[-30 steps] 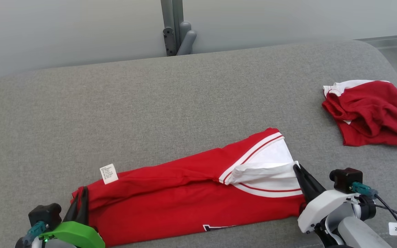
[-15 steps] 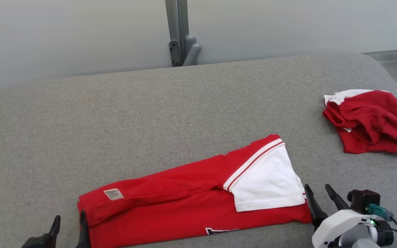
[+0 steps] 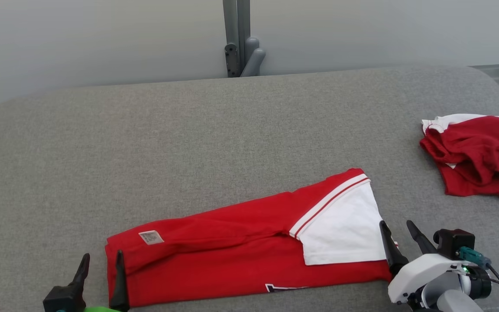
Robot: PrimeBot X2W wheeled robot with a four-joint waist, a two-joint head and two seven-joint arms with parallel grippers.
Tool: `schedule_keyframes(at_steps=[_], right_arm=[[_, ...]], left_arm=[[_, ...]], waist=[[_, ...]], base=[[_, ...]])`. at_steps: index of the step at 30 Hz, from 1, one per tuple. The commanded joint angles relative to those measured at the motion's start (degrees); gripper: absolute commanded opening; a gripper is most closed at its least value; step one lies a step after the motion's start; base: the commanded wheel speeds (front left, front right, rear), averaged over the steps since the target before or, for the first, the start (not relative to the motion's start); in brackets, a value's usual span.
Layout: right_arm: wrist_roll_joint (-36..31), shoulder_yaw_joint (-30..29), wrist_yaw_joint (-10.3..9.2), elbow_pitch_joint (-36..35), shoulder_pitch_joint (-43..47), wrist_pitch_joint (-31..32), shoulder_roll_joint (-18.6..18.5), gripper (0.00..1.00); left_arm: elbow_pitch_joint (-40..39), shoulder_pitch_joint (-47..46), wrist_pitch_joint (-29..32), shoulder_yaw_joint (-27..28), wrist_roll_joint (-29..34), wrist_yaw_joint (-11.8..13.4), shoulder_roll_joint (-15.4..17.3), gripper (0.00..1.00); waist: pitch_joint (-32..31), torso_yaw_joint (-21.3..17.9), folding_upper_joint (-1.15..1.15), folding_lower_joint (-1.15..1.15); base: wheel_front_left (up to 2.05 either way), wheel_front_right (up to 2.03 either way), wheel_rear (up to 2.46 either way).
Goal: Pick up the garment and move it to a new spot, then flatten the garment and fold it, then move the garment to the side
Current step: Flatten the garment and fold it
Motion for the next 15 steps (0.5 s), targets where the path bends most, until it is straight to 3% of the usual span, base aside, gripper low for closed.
schedule_keyframes(at_steps=[1, 10, 15], right_arm=[[-0.7, -0.6, -0.08, 0.4, -1.1, -0.1, 0.3, 1.00], [-3.0, -0.6, -0.08, 5.2, -5.6, -0.1, 1.0, 1.00], [-3.9, -1.1, -0.09, 12.1, -9.2, -0.1, 1.6, 1.00]], left_arm=[[-0.3, -0.4, 0.1, -0.5, -0.6, 0.0, 0.0, 1.00], [0.2, -1.8, 0.1, -2.2, -1.0, -0.3, 0.0, 1.00], [0.4, -2.7, 0.1, -2.1, 0.1, -0.4, 0.0, 1.00]], waist=[[1.0, 0.8, 0.00, 0.00], [3.4, 2.9, 0.00, 0.00], [4.8, 3.9, 0.00, 0.00]], base=[[0.00, 0.00, 0.00], [0.00, 0.00, 0.00], [0.00, 0.00, 0.00]])
